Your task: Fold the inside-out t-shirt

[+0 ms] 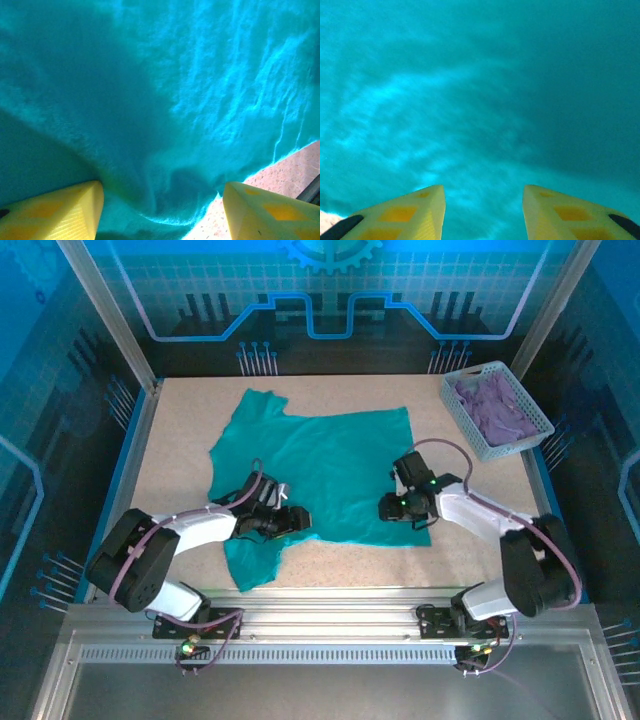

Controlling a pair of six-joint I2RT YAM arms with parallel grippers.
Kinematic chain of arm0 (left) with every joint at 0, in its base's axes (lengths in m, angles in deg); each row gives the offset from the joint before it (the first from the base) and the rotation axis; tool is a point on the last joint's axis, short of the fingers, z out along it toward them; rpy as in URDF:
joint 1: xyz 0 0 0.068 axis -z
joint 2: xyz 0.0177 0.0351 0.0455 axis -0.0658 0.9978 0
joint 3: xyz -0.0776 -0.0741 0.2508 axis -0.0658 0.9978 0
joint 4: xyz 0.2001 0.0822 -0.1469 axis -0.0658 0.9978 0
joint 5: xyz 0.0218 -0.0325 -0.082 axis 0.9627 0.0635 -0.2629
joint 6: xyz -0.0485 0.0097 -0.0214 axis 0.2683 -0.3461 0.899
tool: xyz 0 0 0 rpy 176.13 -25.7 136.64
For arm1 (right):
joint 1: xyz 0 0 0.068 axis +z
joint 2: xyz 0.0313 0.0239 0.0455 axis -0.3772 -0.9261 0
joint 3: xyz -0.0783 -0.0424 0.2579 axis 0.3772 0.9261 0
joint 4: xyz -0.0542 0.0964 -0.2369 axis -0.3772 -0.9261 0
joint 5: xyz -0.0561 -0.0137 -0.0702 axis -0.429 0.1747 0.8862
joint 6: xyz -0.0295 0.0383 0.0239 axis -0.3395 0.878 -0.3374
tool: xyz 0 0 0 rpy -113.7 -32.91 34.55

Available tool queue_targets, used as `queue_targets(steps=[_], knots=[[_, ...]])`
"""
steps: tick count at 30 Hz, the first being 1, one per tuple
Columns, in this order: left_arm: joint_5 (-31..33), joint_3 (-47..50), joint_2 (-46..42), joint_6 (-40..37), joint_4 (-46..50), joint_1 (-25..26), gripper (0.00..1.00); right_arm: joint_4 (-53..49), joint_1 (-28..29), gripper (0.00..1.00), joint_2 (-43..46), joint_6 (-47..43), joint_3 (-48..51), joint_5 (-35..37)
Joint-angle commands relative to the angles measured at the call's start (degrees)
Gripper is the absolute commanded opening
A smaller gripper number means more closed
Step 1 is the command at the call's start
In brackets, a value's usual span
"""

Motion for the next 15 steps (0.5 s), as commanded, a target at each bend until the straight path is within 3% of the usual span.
queue_targets(steps=[1,10,15], knots=[[-0.05,-1.41,-2.02,-0.46,-1.19,-0.06,0.66,4.35,-0.55,0.44,-4.33,-2.01,-2.32,-2.62],[3.44,-2.38,-10.71,-1.38,2.85,-12.59,0.67,5.67,-5.54,0.44,-6.6,-3.82,-4.92,-5.7],[7.34,-1.68,-15.13,-3.1,8.62,-13.42,0.67,-5.31,-7.9,0.48,-2.35,-0.33,-2.24,0.21]])
